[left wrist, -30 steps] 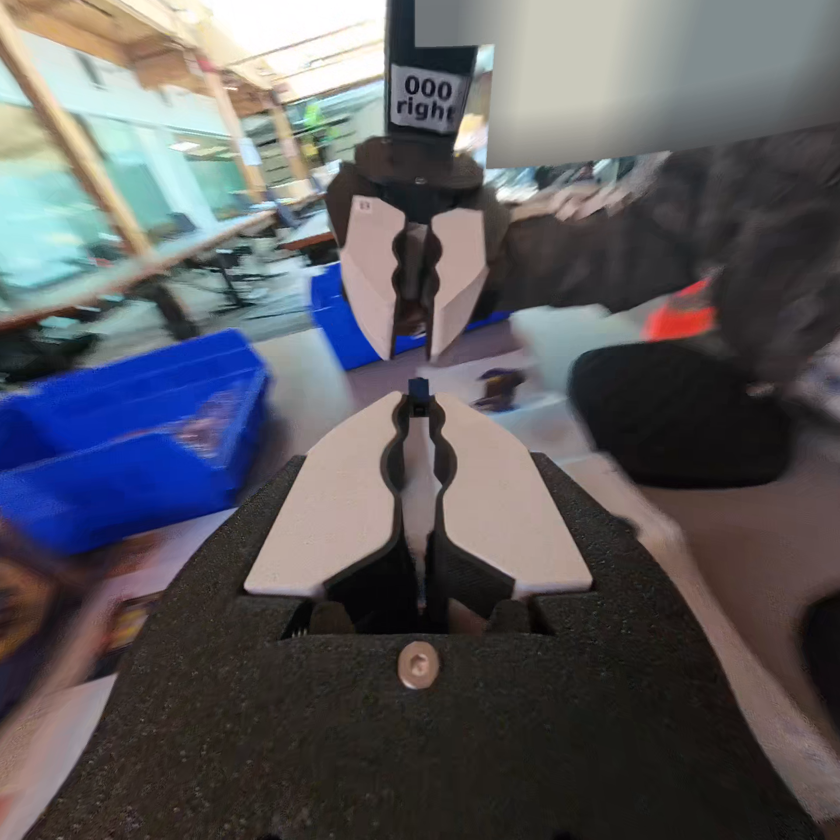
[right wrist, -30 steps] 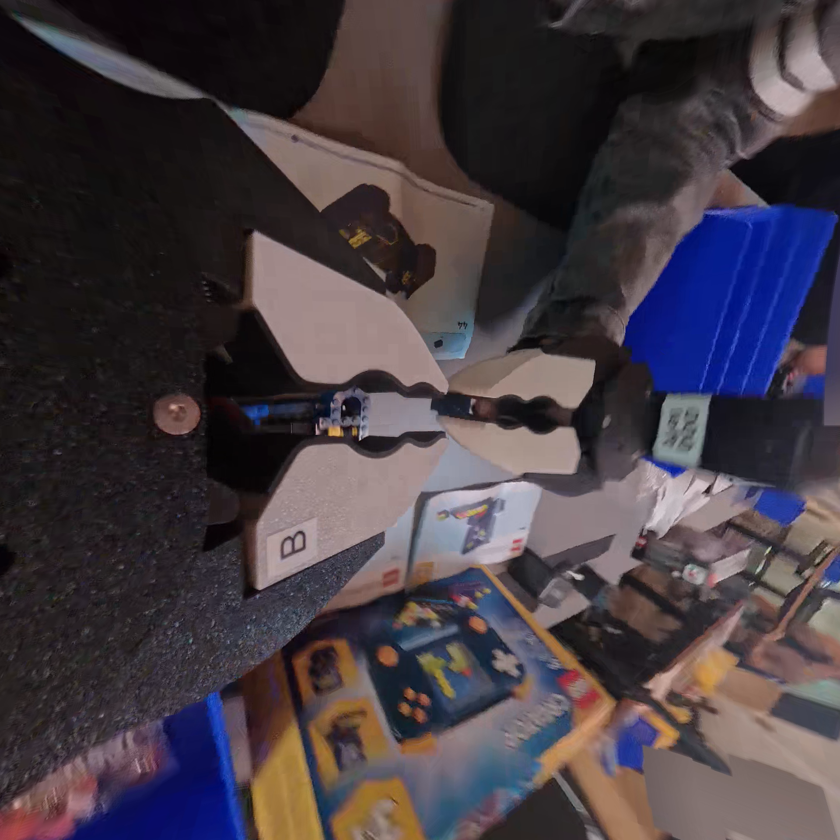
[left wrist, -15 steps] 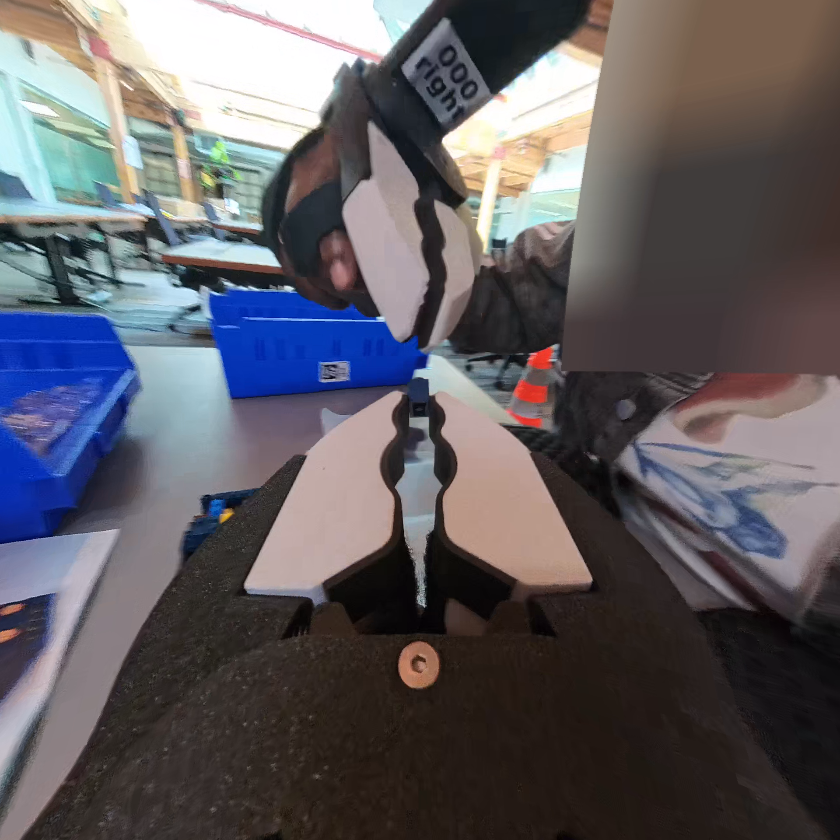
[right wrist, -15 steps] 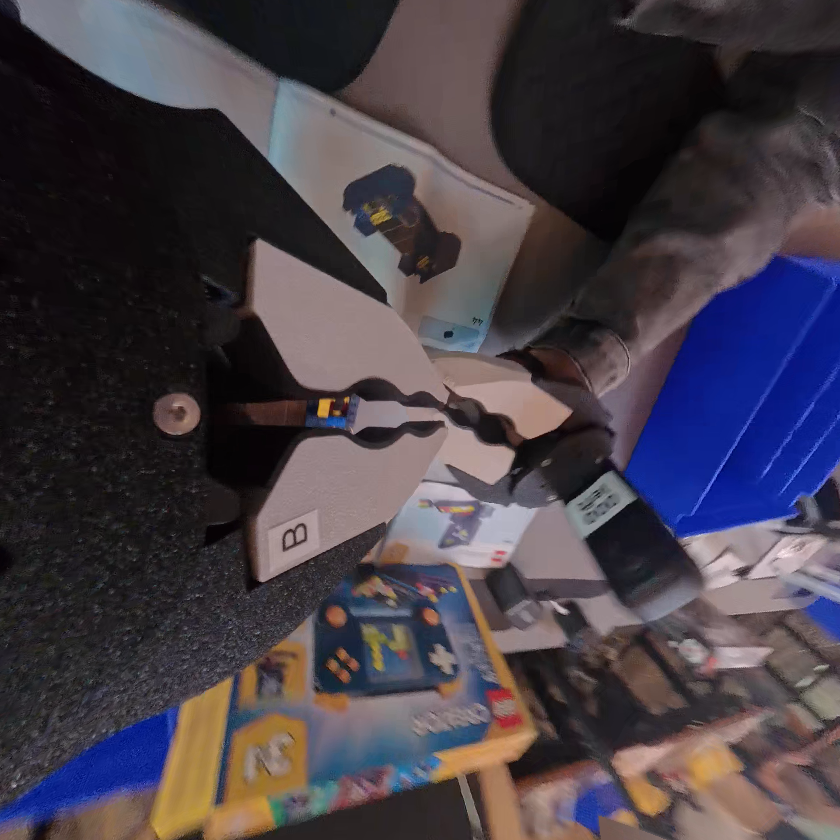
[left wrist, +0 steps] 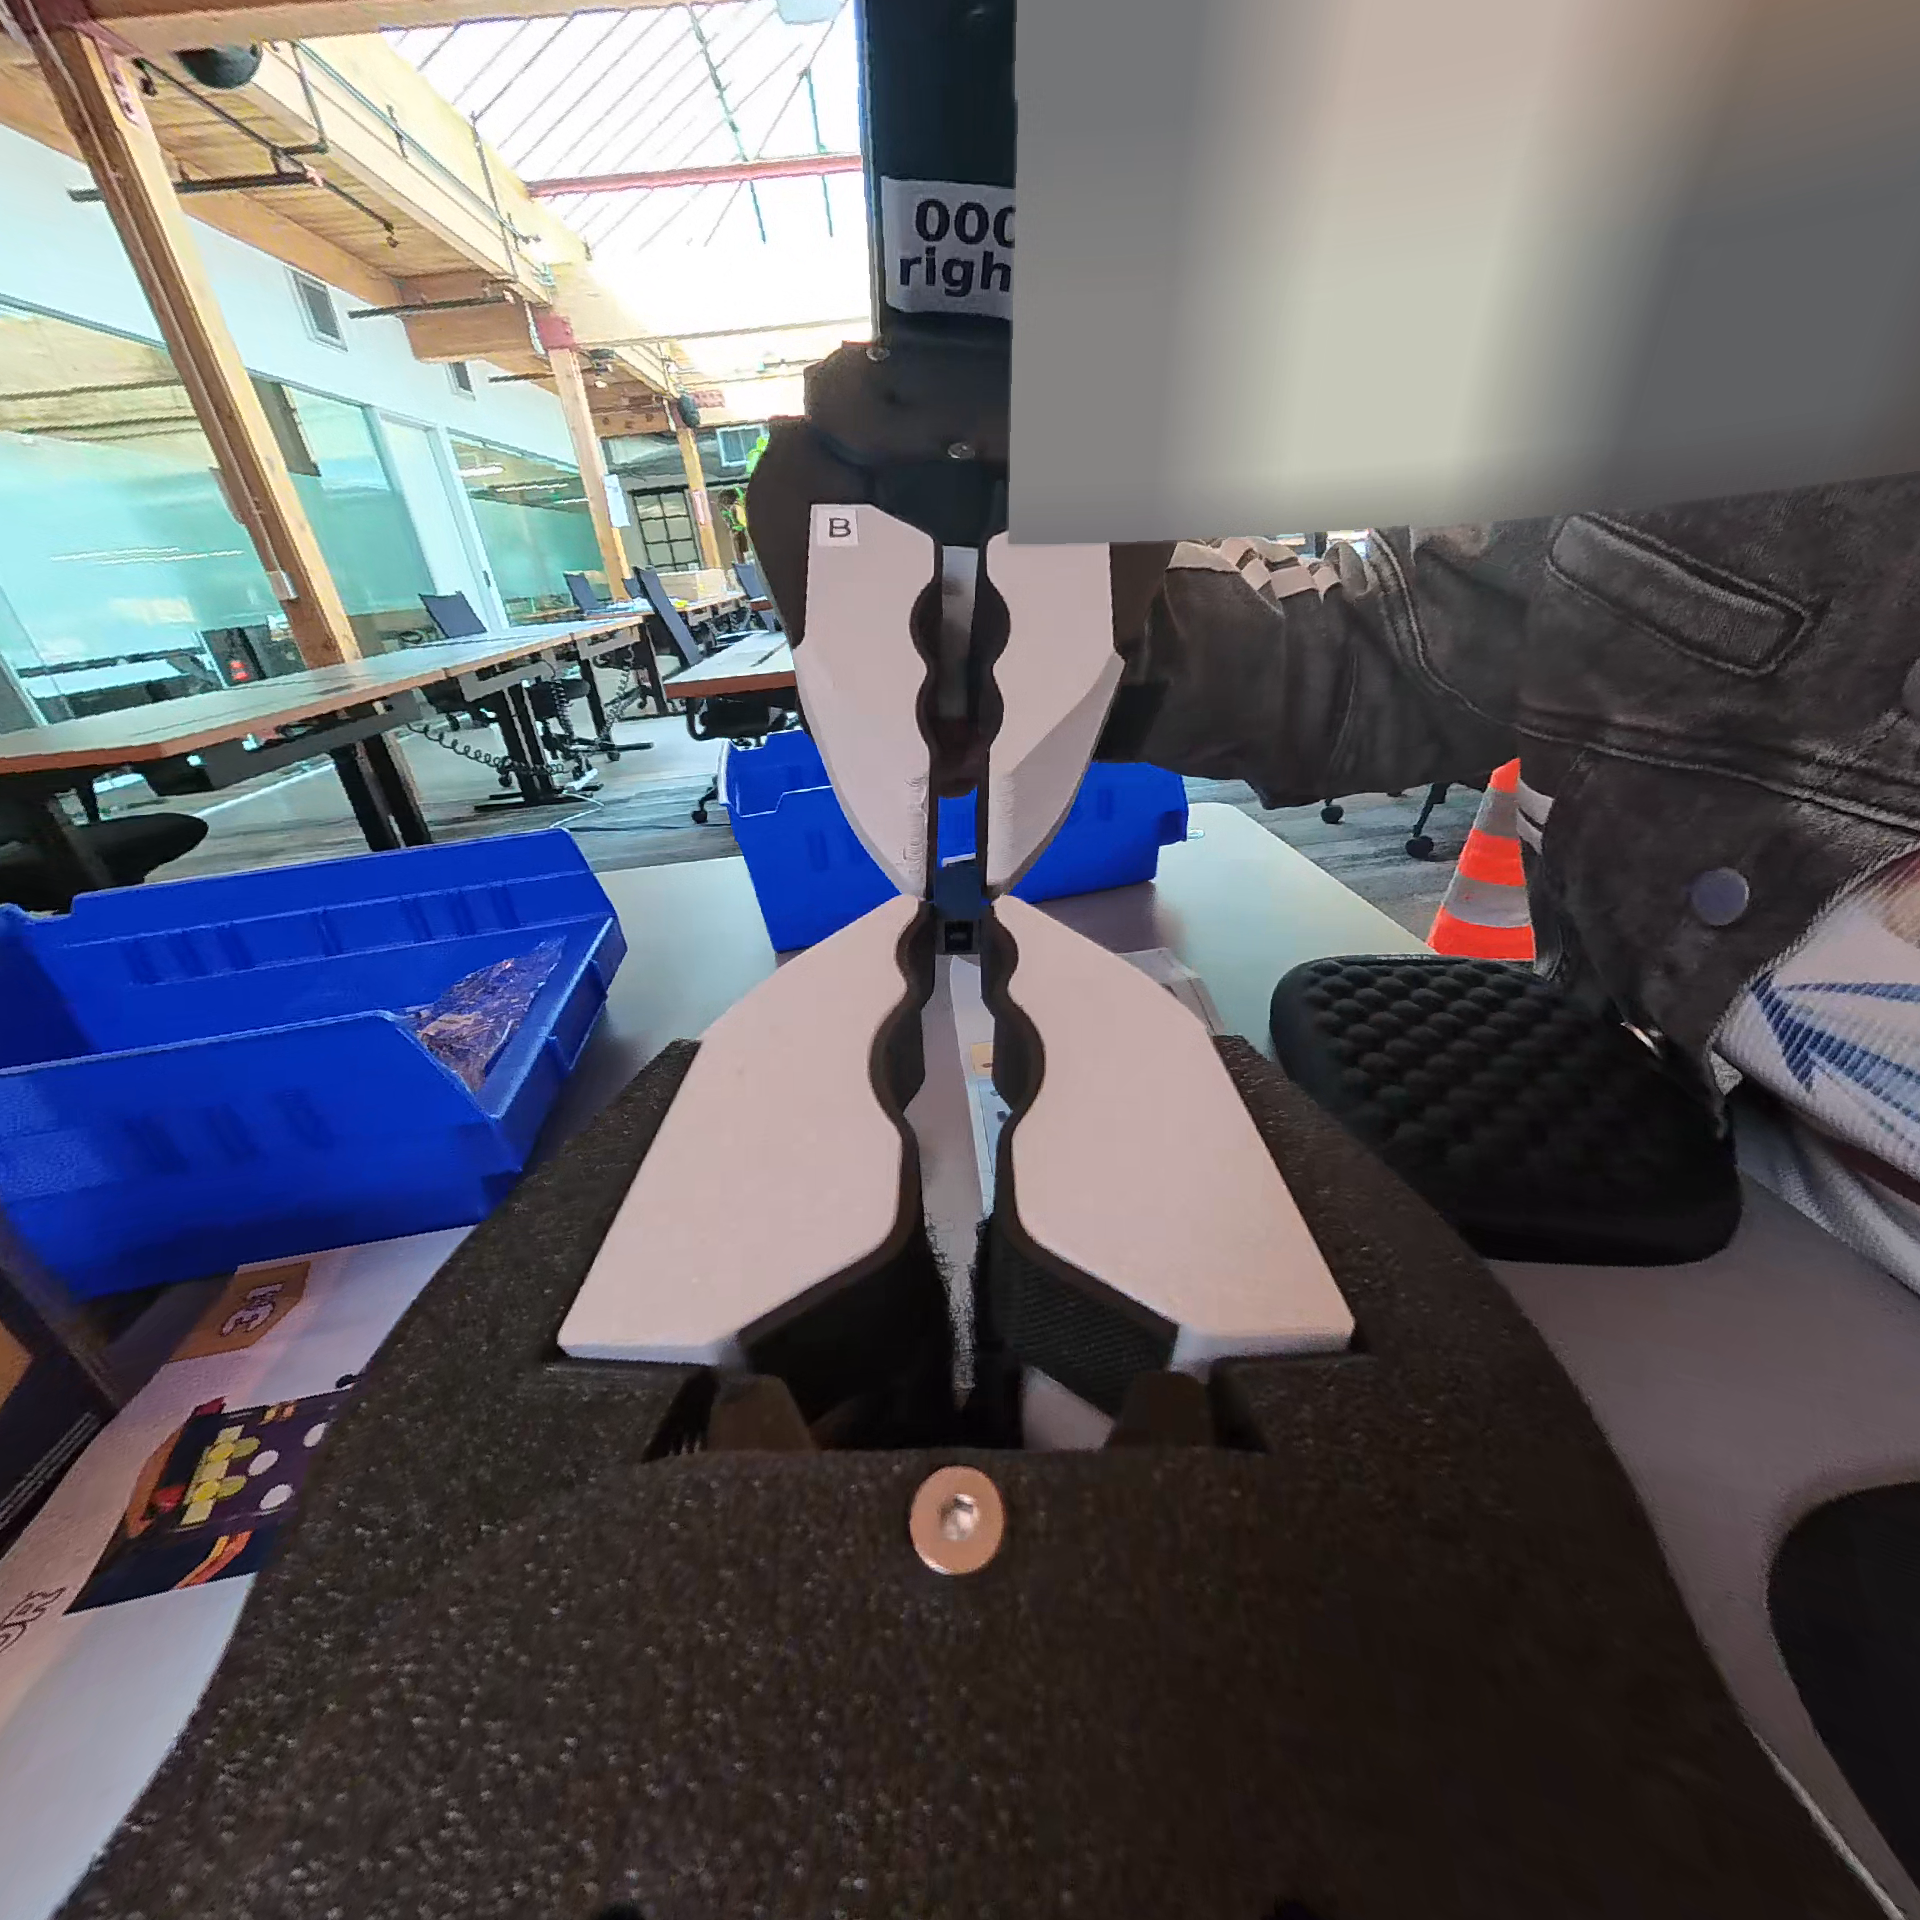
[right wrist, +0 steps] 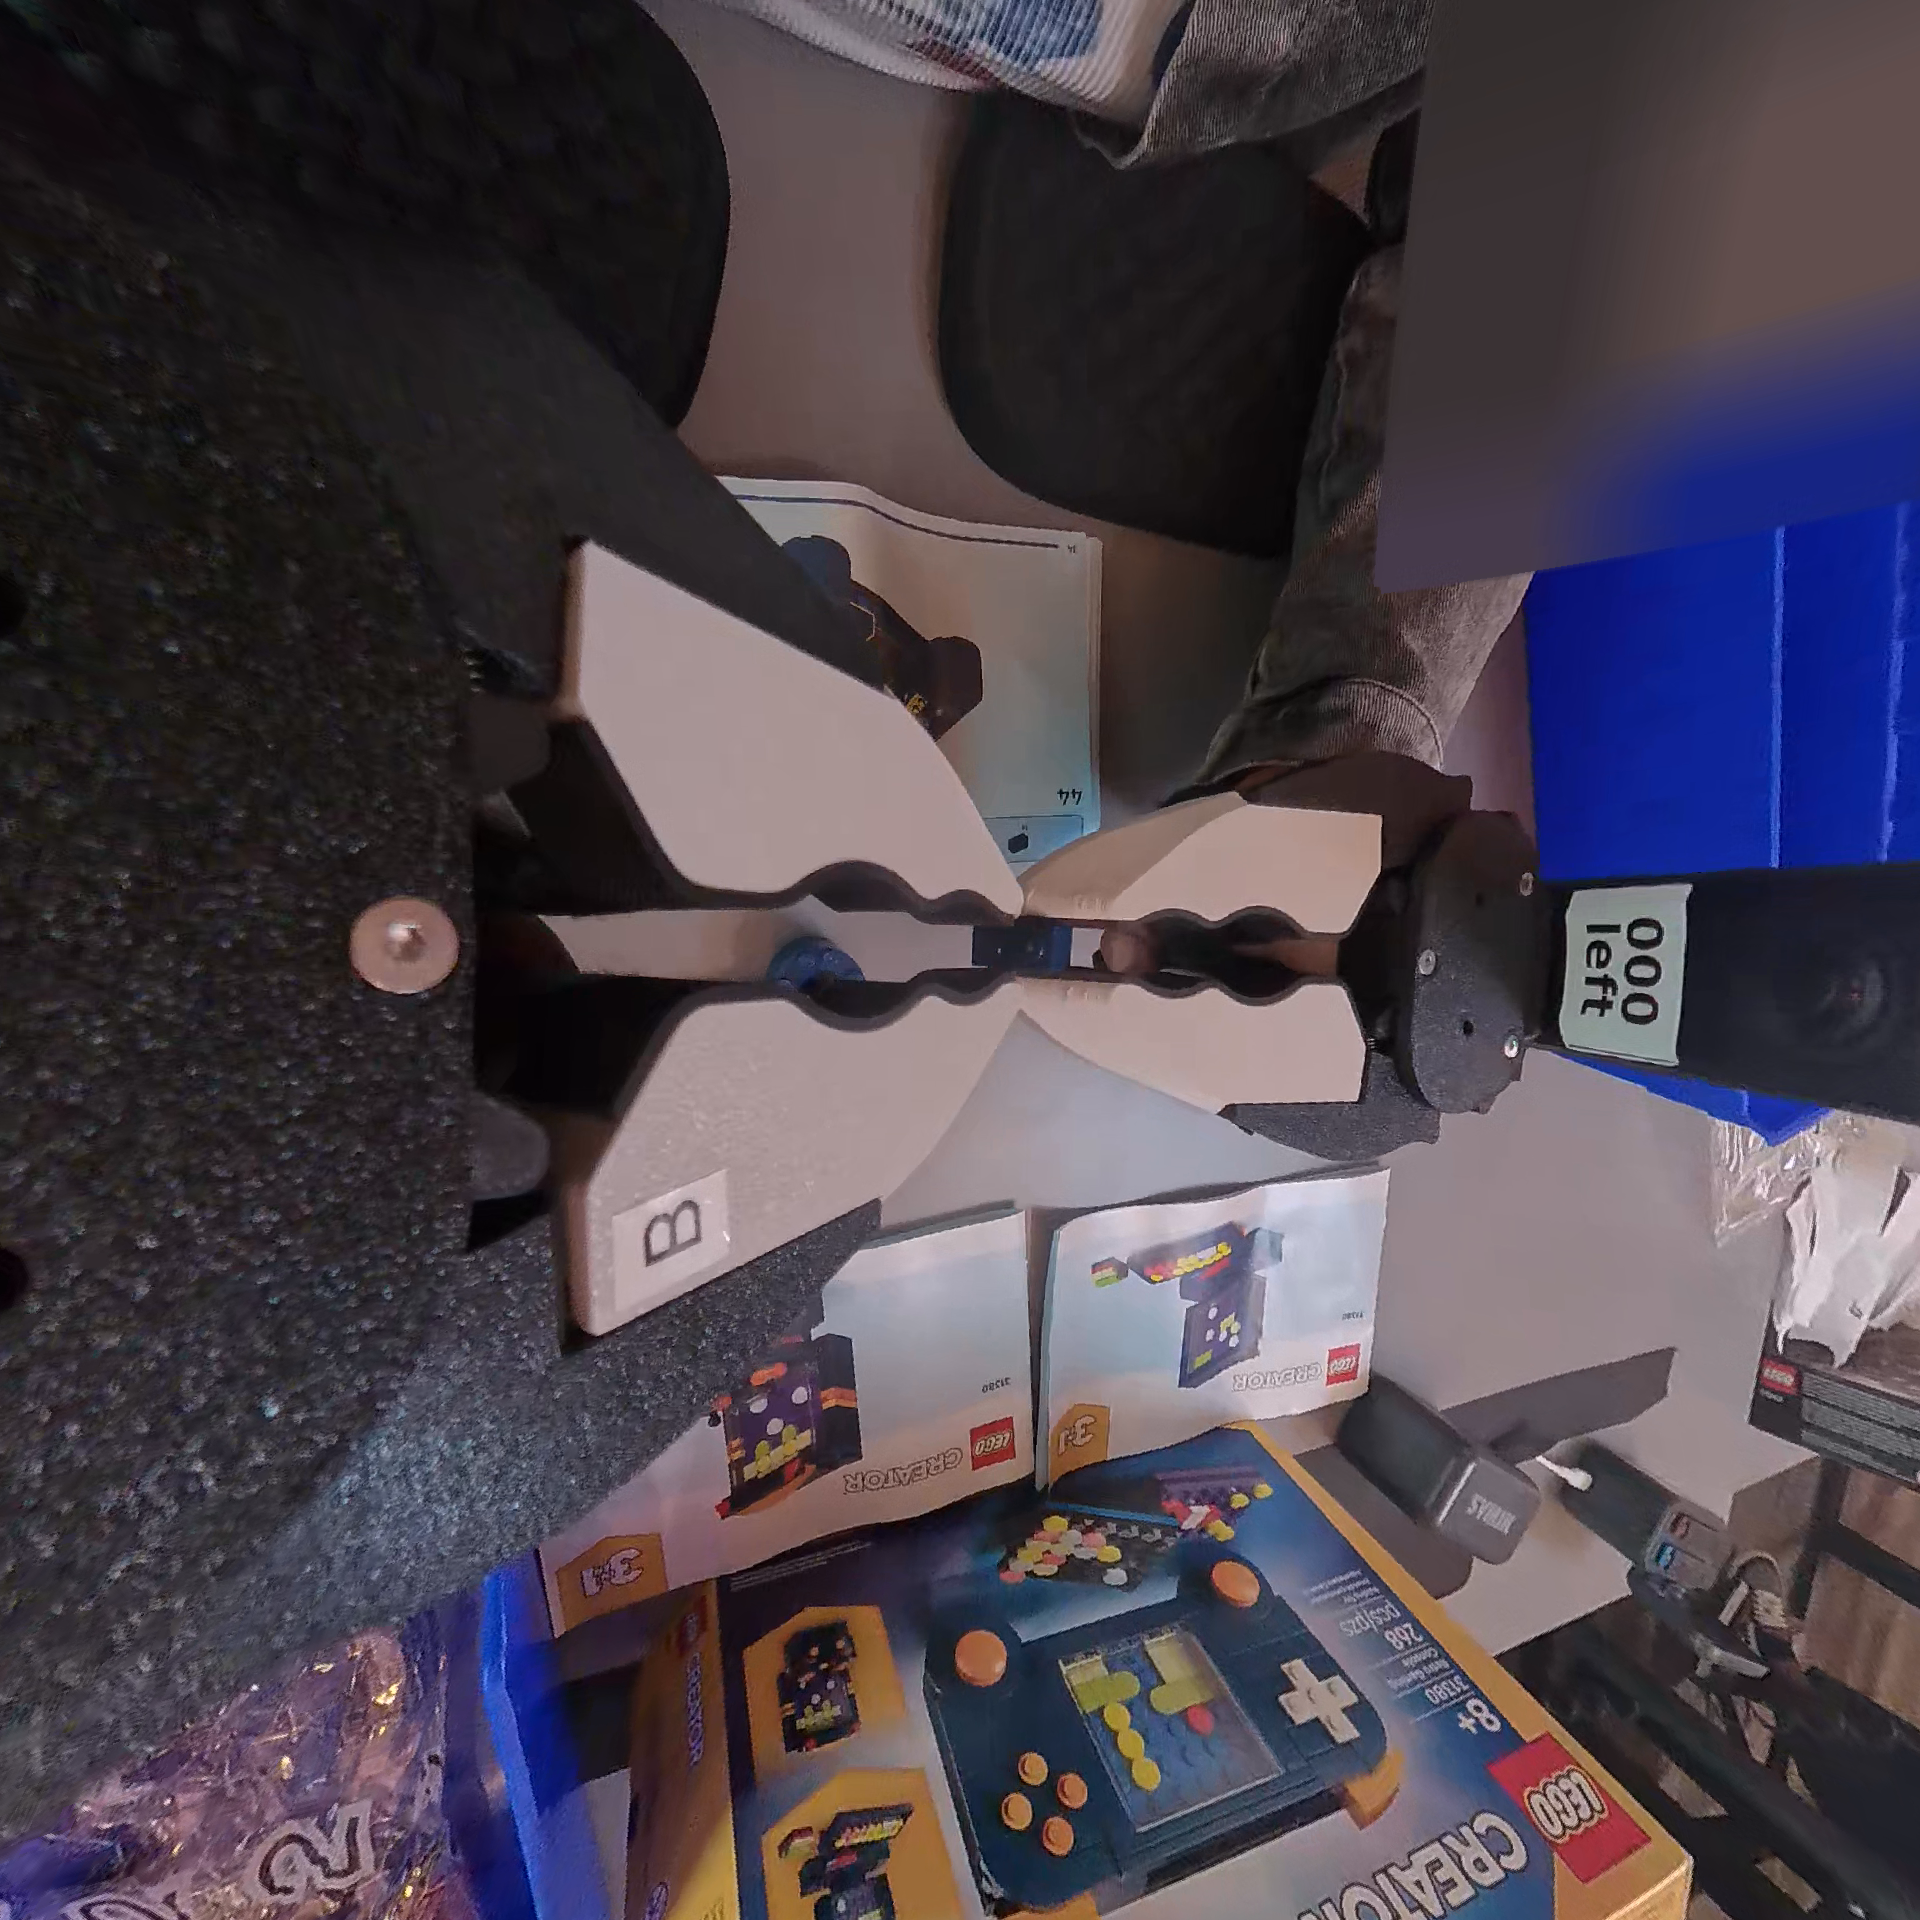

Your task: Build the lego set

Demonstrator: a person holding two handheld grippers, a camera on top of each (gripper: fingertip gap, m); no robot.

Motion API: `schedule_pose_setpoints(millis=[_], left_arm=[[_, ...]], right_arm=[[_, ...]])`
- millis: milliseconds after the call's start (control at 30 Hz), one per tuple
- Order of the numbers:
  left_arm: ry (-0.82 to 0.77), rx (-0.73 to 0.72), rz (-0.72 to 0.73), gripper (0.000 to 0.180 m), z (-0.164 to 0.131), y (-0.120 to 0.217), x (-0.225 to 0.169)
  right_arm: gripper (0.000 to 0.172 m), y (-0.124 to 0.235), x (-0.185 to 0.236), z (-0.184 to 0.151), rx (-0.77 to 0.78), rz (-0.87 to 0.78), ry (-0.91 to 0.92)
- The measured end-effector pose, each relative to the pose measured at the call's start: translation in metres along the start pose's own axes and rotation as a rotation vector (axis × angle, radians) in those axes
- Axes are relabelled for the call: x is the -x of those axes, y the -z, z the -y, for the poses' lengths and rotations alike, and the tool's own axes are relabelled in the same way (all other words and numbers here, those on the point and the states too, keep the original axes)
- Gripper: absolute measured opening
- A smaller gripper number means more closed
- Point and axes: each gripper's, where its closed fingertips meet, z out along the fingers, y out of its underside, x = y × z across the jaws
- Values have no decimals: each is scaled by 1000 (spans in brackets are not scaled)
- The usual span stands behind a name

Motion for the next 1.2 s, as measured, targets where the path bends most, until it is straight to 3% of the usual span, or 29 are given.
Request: schedule_pose_setpoints(millis=[600,900,1100,1200], left_arm=[[-104,84,75,7,-7,-3,3],[-91,90,76,8,-10,-5,5],[-78,119,118,12,-17,4,17],[-91,191,189,14,-27,13,30]], right_arm=[[7,-1,-3,-6,32,-89,38],[6,0,-5,-10,7,-56,17],[5,6,-17,-26,67,-68,31],[5,11,-25,-51,168,-80,36]])
